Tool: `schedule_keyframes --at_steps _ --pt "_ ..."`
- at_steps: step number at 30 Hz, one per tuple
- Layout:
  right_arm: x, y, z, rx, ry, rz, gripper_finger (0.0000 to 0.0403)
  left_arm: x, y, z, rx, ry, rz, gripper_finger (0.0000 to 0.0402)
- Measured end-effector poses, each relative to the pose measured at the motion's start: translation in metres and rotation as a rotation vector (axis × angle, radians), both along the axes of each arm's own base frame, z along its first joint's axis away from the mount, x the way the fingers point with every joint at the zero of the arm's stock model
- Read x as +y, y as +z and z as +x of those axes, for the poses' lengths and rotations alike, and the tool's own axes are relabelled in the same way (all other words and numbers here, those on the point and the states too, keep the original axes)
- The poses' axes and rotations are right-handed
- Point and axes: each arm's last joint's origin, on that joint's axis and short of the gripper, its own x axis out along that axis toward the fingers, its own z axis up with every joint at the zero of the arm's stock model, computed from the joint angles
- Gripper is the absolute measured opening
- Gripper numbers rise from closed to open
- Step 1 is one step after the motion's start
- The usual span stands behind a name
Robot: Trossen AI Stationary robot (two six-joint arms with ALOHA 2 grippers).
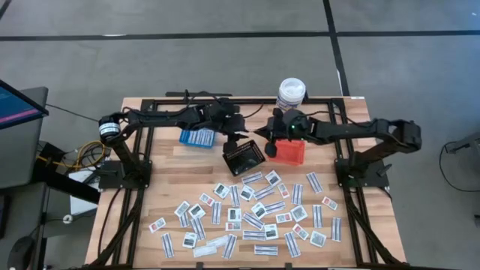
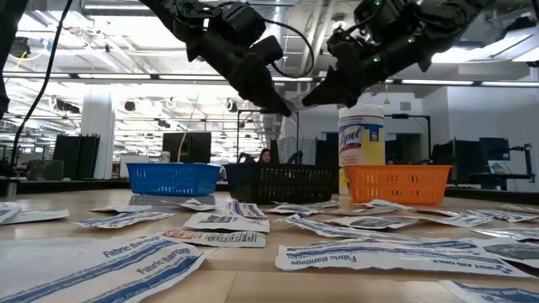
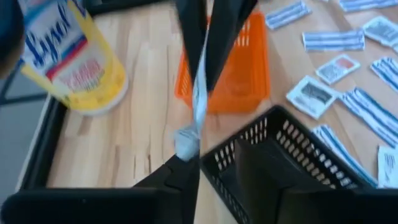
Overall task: Pick & Place First Aid Supplies
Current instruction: Put the ointment pack into the orange bin
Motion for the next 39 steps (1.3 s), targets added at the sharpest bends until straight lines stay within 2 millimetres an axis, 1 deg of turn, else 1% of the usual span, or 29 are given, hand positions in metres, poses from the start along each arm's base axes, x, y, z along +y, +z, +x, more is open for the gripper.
schedule_keyframes --at_steps 4,10,14,20,24,28,39 --pt "0.000 -0.004 0.001 0.045 0.000 0.028 0.0001 -0.003 0.001 0.002 -0.011 -0.010 0.004 0.0113" --pt "0.001 -0.007 -0.002 0.098 -0.007 0.039 0.0001 -0.001 0.001 0.002 -0.005 0.045 0.030 0.0109" --pt "0.001 -0.007 -0.003 0.106 -0.017 0.061 0.0001 -0.001 0.001 0.002 -0.007 0.045 0.030 0.0108" --pt "0.001 -0.008 -0.005 0.120 -0.033 0.089 0.0001 -0.011 0.001 0.004 -0.016 -0.027 0.036 0.0108" --pt "0.001 -0.006 -0.003 0.091 -0.033 0.081 0.0001 -0.015 0.000 0.009 -0.032 -0.056 0.061 0.0108" --pt "0.001 -0.004 -0.002 0.071 -0.028 0.078 0.0001 -0.014 -0.005 0.014 -0.037 -0.056 0.063 0.0108" --pt "0.002 -0.010 -0.005 0.131 -0.005 0.107 0.0001 -0.010 -0.002 0.014 -0.068 -0.046 0.076 0.0108"
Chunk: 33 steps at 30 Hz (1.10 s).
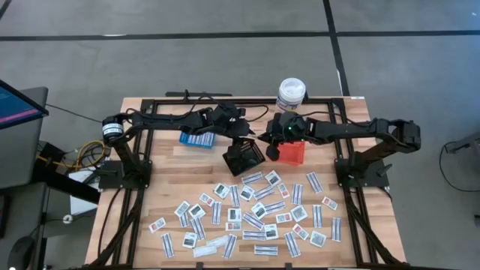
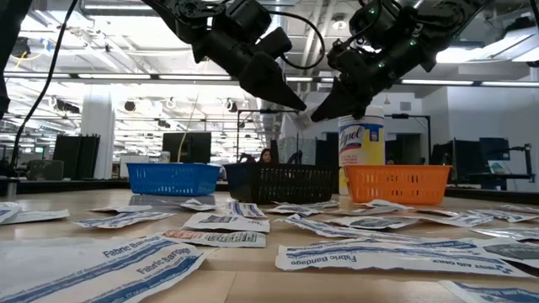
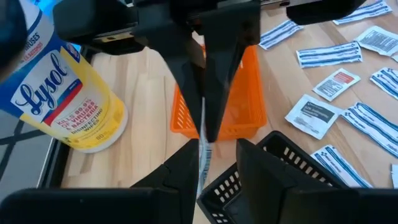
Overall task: Pick & Place First Aid Supplies
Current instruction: Put the ointment pack into the orange bin
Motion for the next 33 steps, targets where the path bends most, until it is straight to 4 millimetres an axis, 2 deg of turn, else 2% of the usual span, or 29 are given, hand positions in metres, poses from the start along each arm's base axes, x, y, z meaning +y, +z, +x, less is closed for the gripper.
schedule_keyframes --at_steps 23,27,33 --pt "0.001 0.009 0.005 -0.096 0.056 -0.070 0.0001 0.001 -0.001 0.001 0.000 0.003 0.000 0.0105" --pt "0.001 0.009 0.006 -0.097 0.057 -0.073 0.0001 0.001 -0.001 0.000 0.003 0.003 -0.001 0.0081" --pt "0.001 0.011 0.007 -0.121 0.058 -0.080 0.0001 0.001 -0.002 0.000 0.008 0.006 -0.001 0.0018"
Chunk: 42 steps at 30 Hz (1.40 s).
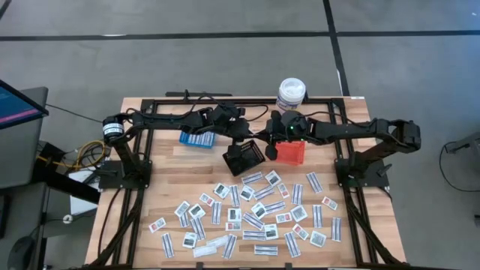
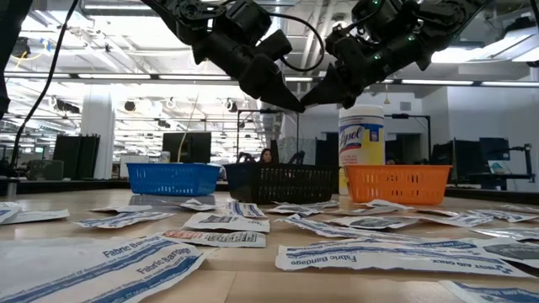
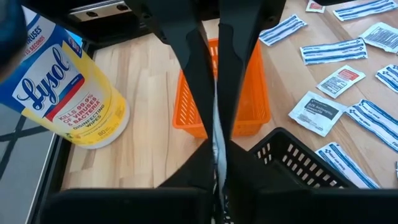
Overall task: Pick & Place First Aid Supplies
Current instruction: Put the ointment pack into the orange bin
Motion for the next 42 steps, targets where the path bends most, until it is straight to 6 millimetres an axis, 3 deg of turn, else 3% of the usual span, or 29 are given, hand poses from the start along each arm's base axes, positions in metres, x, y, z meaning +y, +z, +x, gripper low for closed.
schedule_keyframes --at_steps 4,14,21,26,33,42 --pt "0.000 0.000 0.000 0.001 0.000 0.000 0.0001 0.000 0.000 0.000 0.001 0.000 -0.001 0.0010" --pt "0.001 -0.001 -0.006 0.058 -0.005 0.017 0.0001 0.001 -0.003 -0.001 0.033 0.041 0.009 0.0043" --pt "0.008 0.008 -0.036 0.206 -0.114 0.105 0.0001 0.004 -0.004 -0.002 0.055 0.157 0.062 0.0076" --pt "0.012 0.009 -0.058 0.331 -0.316 0.085 0.0001 0.006 -0.004 -0.003 0.061 0.206 0.085 0.0081" --pt "0.013 -0.013 -0.067 0.547 -0.456 0.147 0.0001 0.006 -0.004 -0.003 0.062 0.210 0.087 0.0081" --pt "0.018 -0.038 -0.055 0.674 -0.392 0.110 0.0001 0.006 -0.004 -0.003 0.062 0.210 0.087 0.0081"
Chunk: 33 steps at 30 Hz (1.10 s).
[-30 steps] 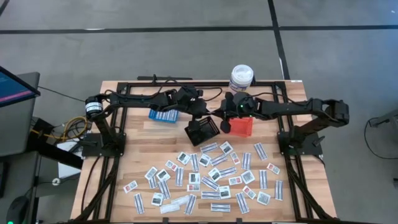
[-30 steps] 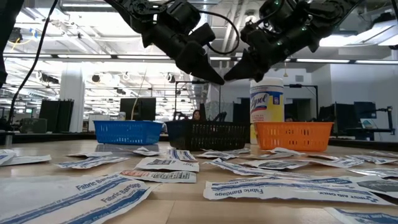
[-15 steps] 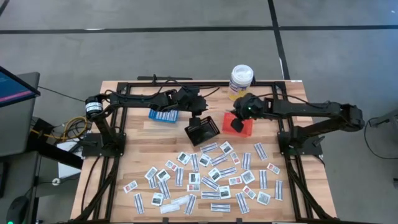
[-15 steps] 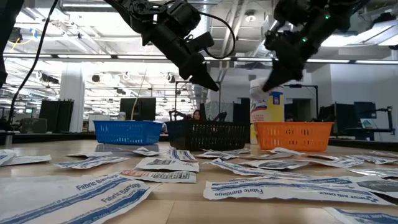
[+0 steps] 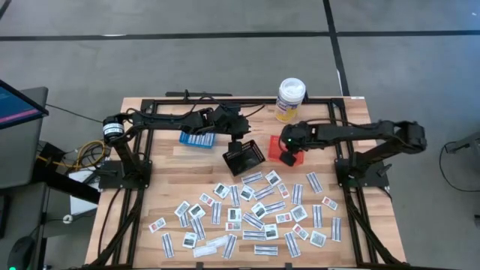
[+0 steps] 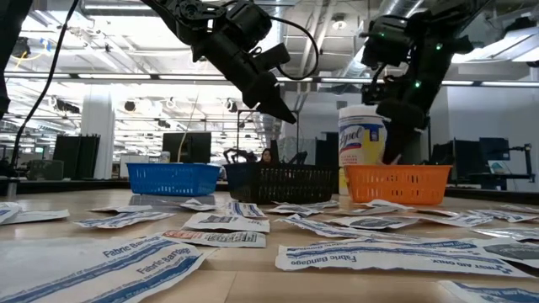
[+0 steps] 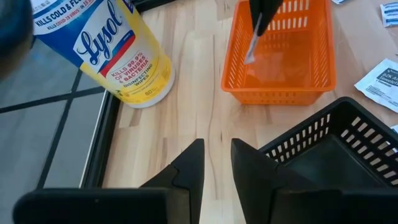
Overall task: Pick & Place First Aid Supplies
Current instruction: Put the ointment pack into the orange bin
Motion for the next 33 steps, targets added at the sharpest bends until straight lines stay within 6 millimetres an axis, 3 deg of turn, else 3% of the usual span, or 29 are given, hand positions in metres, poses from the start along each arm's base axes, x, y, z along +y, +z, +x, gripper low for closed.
schedule_keyframes --at_steps 10,25,33 --pt "-0.001 -0.013 0.008 0.027 0.007 0.003 0.0009 0.000 0.000 0.000 0.000 0.000 0.000 0.0081" --pt "-0.001 -0.009 0.006 0.038 0.012 0.000 0.0081 0.000 0.001 0.000 -0.001 0.006 0.003 0.0081" --pt "-0.003 0.041 0.014 0.046 0.012 0.001 0.0082 -0.006 0.028 -0.022 -0.023 0.094 0.058 0.0081"
